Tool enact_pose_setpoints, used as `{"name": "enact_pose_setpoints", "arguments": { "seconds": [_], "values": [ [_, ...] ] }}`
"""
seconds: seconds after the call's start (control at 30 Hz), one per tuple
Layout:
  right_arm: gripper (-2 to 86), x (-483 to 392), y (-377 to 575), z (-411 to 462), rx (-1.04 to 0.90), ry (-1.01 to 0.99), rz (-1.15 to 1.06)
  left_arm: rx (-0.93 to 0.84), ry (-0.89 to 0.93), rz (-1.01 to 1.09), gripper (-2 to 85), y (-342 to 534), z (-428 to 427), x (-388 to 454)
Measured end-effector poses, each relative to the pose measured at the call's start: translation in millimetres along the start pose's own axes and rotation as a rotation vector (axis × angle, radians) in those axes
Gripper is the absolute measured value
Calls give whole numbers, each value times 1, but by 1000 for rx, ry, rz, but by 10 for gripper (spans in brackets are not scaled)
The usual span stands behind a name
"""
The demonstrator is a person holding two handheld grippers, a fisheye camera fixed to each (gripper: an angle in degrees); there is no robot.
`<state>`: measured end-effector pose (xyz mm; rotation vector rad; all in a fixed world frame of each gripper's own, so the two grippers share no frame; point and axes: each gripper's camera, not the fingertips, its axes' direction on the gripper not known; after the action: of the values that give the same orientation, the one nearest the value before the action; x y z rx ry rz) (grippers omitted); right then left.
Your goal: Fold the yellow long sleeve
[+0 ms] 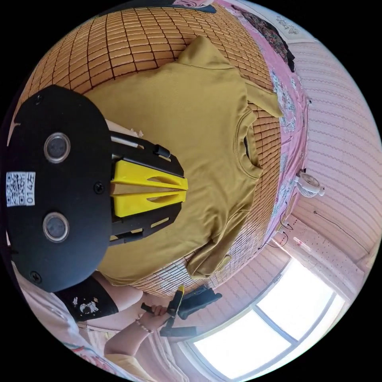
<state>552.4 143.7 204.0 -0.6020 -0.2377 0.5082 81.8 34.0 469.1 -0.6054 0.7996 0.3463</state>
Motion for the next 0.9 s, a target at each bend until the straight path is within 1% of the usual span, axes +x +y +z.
{"name": "enact_pose_setpoints", "arguments": {
  "seconds": [0.07, 0.17, 0.23, 0.3, 0.37, 0.4, 0.43, 0.47, 0.53, 0.57, 0.63, 0.7, 0.77, 0.83, 0.9],
  "values": [
    [57, 12, 8, -7, 31, 60, 69, -29, 36, 46, -10, -15, 13, 17],
    [71, 34, -9, -20, 145, 73, 153, -74, 58, 99, -10, -32, 32, 38],
    [80, 51, -33, -23, 209, 177, 228, -100, 55, 138, -10, -40, 43, 50],
    [77, 56, -47, -19, 247, 270, 234, -122, 66, 162, -10, -49, 54, 59],
    [64, 59, -60, 0, 160, 376, 215, -145, 77, 161, -10, -66, 68, 68],
    [44, 63, -64, 18, 29, 436, 214, -146, 82, 164, -10, -72, 71, 71],
    [15, 57, -60, 18, 59, 466, 146, -143, 87, 179, -9, -83, 77, 77],
    [13, 54, -58, 18, 44, 507, 144, -142, 83, 207, -9, -95, 83, 85],
    [5, 45, -48, 22, -36, 683, 105, -157, 52, 249, -8, -114, 99, 96],
    [3, 44, -44, 23, -40, 706, 97, -170, 11, 260, -5, -125, 111, 102],
    [0, 43, -29, 19, 49, 676, 111, -188, -50, 236, -2, -137, 130, 106],
    [-1, 47, -25, 14, 88, 616, 153, -212, -80, 189, -1, -146, 149, 104],
    [-1, 51, -24, 9, 103, 557, 191, -283, -109, 167, -5, -152, 174, 98],
    [-2, 55, -23, 6, 117, 519, 175, -253, -92, 176, -6, -155, 178, 97],
    [-2, 57, -26, 6, 116, 533, 162, -253, -108, 193, -8, -161, 184, 101]
  ]
}}
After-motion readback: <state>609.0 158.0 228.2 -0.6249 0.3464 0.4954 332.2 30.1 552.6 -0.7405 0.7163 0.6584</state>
